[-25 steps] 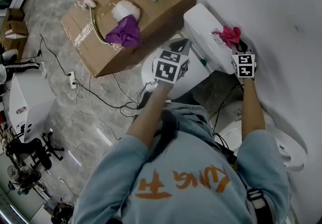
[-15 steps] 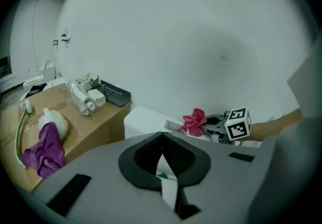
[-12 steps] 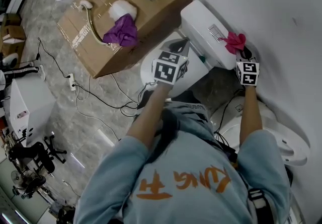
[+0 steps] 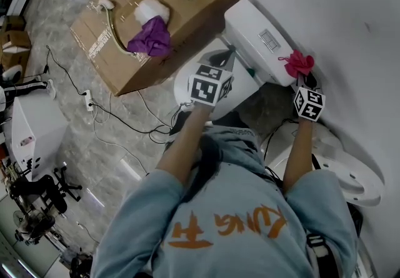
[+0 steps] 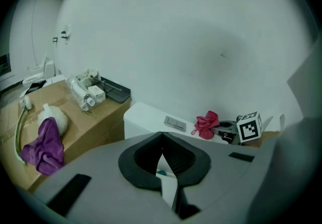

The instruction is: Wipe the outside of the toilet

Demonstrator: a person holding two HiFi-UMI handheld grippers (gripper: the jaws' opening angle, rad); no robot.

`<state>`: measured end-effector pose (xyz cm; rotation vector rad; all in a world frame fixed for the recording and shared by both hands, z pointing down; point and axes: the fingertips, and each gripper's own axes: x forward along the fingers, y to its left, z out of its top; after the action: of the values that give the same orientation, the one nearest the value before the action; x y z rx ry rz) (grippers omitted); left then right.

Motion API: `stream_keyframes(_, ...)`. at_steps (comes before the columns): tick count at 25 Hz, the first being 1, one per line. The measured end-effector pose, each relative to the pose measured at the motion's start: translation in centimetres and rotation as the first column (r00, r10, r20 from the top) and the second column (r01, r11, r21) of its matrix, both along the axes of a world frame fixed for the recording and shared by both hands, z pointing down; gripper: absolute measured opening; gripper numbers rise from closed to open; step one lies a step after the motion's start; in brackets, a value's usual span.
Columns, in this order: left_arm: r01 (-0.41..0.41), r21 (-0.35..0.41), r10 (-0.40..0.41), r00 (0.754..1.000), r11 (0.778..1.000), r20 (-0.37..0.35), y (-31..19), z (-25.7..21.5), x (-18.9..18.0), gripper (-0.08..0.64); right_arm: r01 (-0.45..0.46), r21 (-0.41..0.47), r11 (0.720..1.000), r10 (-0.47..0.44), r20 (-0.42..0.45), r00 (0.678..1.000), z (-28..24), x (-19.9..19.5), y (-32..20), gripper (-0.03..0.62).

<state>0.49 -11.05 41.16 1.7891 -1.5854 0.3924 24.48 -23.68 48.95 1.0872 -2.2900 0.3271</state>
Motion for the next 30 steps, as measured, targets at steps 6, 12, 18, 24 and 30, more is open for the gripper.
stream_keyframes(6,0.009,-0.012,-0.009,1.0,1.0,0.002,-0.1,0.2,-0.6,0.025,0.028,-0.037,0.999,-0.023,0.108,0.994,-2.8,-2.0,0.8,0.066)
stream_keyframes(12,0.014,-0.01,-0.014,1.0,1.0,-0.009,-0.4,0.2,-0.8,0.025,0.195,0.024,0.98,-0.195,0.241,0.951,-6.4,-11.1,1.8,0.067)
stream_keyframes(18,0.09,-0.001,-0.09,0.996,0.996,0.0,-0.1,-0.3,-3.6,0.025,0.348,0.04,0.937,-0.345,0.276,0.897,-7.2,-20.4,2.6,0.067)
stream_keyframes(24,0.143,-0.006,-0.143,0.99,0.99,0.017,0.7,-0.5,-5.7,0.025,0.48,0.059,0.875,-0.483,0.162,0.861,-5.5,-28.2,1.5,0.067)
stream_keyframes(30,0.182,-0.01,-0.182,0.983,0.983,0.037,1.5,-1.4,-7.7,0.025,0.543,0.017,0.84,-0.543,-0.013,0.84,-2.4,-32.2,0.5,0.067)
